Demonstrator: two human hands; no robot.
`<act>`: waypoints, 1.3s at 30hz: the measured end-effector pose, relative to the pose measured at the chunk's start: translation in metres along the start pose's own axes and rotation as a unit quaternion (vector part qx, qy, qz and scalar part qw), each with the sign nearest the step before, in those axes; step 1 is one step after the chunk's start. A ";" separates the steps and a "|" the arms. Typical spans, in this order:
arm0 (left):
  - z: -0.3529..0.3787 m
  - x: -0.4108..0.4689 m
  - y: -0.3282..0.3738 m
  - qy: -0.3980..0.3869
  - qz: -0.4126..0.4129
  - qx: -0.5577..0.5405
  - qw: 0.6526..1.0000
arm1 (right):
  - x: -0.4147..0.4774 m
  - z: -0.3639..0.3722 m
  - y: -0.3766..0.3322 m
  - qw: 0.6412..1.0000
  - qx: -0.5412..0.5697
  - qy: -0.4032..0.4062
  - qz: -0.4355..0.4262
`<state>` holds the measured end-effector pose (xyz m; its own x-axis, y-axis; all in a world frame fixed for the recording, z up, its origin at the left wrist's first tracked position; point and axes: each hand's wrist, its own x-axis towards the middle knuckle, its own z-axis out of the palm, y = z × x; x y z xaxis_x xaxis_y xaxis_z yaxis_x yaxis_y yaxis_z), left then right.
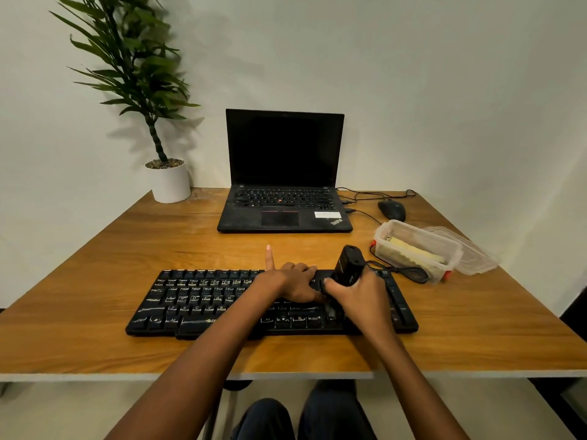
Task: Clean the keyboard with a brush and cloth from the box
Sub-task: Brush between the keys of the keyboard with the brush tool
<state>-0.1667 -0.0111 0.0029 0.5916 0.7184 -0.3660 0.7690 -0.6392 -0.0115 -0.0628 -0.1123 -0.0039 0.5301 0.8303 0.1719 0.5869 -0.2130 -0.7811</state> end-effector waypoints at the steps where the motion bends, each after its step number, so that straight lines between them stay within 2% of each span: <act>1: 0.000 0.000 0.000 -0.001 -0.001 -0.001 1.000 | 0.002 0.003 -0.003 1.000 0.000 0.017 -0.006; 3: -0.001 0.000 0.000 -0.002 -0.004 -0.004 1.000 | -0.004 0.006 -0.005 1.000 0.000 0.025 -0.010; 9: 0.001 0.001 -0.001 -0.005 -0.001 -0.004 1.000 | -0.039 -0.006 0.009 0.997 0.019 -0.061 0.034; 14: 0.000 0.000 -0.001 -0.008 -0.003 -0.009 1.000 | -0.002 -0.001 -0.001 1.000 0.009 -0.018 -0.020; 18: 0.001 0.001 -0.002 -0.009 -0.004 -0.008 1.000 | -0.009 -0.015 0.009 0.994 0.024 -0.102 -0.034; 19: 0.001 0.002 -0.002 -0.008 -0.003 -0.008 1.000 | -0.011 -0.020 0.013 0.995 0.029 -0.098 -0.021; 22: 0.002 0.003 -0.002 -0.008 -0.004 -0.010 1.000 | -0.007 -0.026 0.018 1.000 0.002 -0.009 0.004; 26: 0.002 0.004 -0.002 -0.005 -0.002 -0.012 1.000 | -0.017 -0.014 0.009 0.999 0.011 -0.033 -0.027; 30: 0.003 0.005 -0.003 -0.004 0.003 -0.012 1.000 | -0.017 -0.035 0.024 0.997 0.076 -0.010 0.018; 34: 0.006 0.002 -0.007 0.022 0.023 -0.031 0.999 | -0.005 -0.046 0.027 1.000 0.013 0.013 0.002; 37: 0.018 -0.011 -0.023 0.067 0.047 -0.076 0.994 | 0.008 -0.041 0.015 0.996 0.088 0.020 -0.014; 39: 0.027 -0.024 -0.040 0.082 0.052 -0.057 0.994 | 0.017 -0.035 0.006 0.992 0.119 0.014 -0.028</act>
<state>-0.2186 -0.0100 -0.0127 0.6934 0.6913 -0.2033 0.7188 -0.6833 0.1282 -0.0289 -0.1169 0.0153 0.5192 0.8223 0.2329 0.4566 -0.0366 -0.8889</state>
